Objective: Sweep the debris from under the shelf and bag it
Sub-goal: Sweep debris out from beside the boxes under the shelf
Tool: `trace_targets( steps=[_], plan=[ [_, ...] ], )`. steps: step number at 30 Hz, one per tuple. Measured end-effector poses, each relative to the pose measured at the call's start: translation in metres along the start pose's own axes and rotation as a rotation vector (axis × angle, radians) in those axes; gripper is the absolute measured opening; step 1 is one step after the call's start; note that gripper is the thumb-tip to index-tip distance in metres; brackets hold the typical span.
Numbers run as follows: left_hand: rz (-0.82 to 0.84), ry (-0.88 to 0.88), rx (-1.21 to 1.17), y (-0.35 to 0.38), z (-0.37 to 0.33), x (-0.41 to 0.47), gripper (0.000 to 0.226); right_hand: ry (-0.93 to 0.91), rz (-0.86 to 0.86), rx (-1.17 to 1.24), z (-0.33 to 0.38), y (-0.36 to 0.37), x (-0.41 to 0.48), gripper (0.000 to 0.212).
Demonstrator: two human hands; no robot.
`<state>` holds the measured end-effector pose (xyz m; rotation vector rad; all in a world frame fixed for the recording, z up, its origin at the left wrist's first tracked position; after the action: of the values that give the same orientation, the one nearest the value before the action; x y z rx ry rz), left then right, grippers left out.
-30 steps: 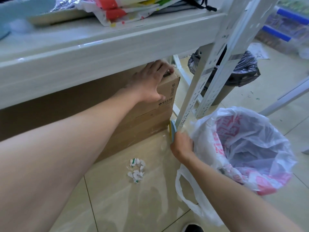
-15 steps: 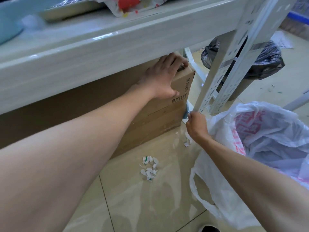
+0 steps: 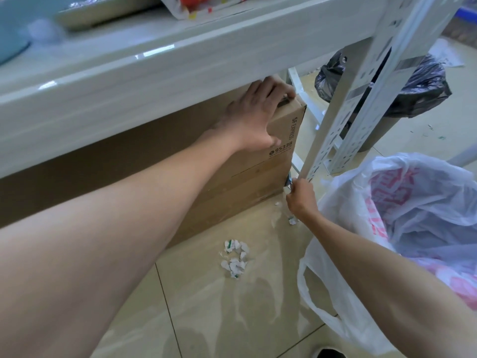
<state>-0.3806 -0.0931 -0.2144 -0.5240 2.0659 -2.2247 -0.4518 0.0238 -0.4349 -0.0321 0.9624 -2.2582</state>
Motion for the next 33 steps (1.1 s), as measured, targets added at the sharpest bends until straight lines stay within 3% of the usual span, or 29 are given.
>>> trace_targets(
  steps=[4, 7, 13, 18, 25, 30, 33],
  plan=[
    [0.0, 0.001, 0.003, 0.001, 0.002, 0.0, 0.082, 0.04, 0.016, -0.11, -0.007, -0.008, -0.018, 0.013],
    [0.01, -0.006, 0.018, 0.002, 0.002, -0.001, 0.082, 0.077, 0.018, -0.234, -0.014, -0.019, -0.036, 0.023],
    [0.026, -0.021, 0.033, 0.001, 0.001, -0.001, 0.084, 0.073, 0.02, -0.416, -0.009, -0.039, -0.051, 0.021],
    [0.02, -0.015, 0.026, 0.0, -0.001, 0.0, 0.083, 0.012, -0.078, -0.32, 0.014, -0.052, -0.044, 0.016],
    [0.02, -0.017, 0.016, 0.003, 0.002, 0.002, 0.082, -0.099, -0.058, -0.115, 0.027, -0.027, 0.001, 0.015],
    [0.021, -0.02, 0.012, 0.005, 0.004, 0.002, 0.082, -0.072, -0.003, 0.073, 0.007, 0.0, 0.021, 0.028],
    [0.02, -0.01, 0.02, 0.005, 0.003, 0.003, 0.082, -0.022, 0.026, 0.027, -0.003, 0.002, 0.017, 0.035]
  ],
)
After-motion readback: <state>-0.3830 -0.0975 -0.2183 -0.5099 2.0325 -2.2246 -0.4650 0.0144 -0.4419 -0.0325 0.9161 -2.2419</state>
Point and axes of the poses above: each hand's wrist, its own x-axis towards the middle knuckle, its own y-axis out of the palm, z = x × y, the point moved 8 cm from there along x, towards the middle knuckle, and after that the axes turned 11 degrees about x, right-handed, at the moved point
